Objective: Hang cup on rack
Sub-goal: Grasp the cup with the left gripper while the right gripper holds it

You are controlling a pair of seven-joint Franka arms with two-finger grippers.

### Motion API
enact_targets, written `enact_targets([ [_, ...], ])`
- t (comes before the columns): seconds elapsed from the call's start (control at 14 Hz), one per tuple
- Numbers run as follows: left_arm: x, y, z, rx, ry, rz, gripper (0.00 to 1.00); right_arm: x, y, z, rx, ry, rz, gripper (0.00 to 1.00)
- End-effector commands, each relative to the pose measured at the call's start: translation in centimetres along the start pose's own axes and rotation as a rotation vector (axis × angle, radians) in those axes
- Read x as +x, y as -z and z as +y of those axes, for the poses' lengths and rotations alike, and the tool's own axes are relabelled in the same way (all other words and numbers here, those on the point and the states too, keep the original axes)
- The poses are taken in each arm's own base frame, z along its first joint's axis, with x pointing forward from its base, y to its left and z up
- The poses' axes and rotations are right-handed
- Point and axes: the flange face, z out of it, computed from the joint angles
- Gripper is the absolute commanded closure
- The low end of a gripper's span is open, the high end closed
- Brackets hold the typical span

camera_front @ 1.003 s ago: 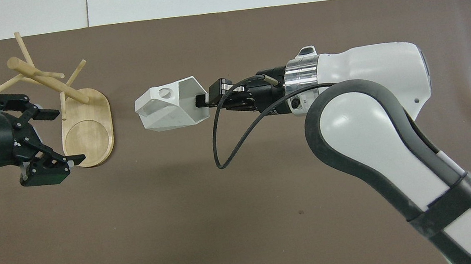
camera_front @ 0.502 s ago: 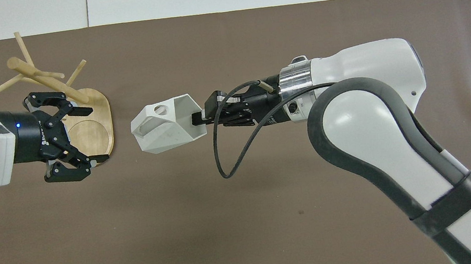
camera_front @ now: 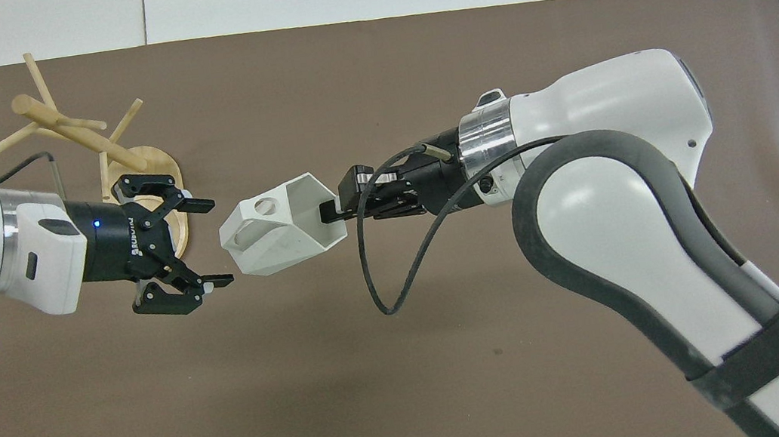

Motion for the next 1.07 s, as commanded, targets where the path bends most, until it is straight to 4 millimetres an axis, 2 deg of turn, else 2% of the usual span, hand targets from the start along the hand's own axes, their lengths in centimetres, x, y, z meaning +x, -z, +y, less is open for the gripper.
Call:
enact_targets([
  [0.0,0.1,-0.7,1.9,0.015,0.003,0.048,0.0,0.1,0.9,-0.8,0.002,-0.008,0.009,1.0],
  [0.29,1.3,-1.7,2.8,-0.011,0.026,0.089,0.0,0.5,1.1,-1.0,0.007,-0.005,0.033,1.0],
  [0.86,2.4,-0.5,2.5,0.047,0.059,0.147,0.0,0.8,1.2,-1.3,0.014,0.001,0.059,1.0],
  [1.0,2.8,-0.7,2.4,0.07,0.051,0.149,0.0,0.8,1.2,-1.3,0.015,0.001,0.06,1.0],
])
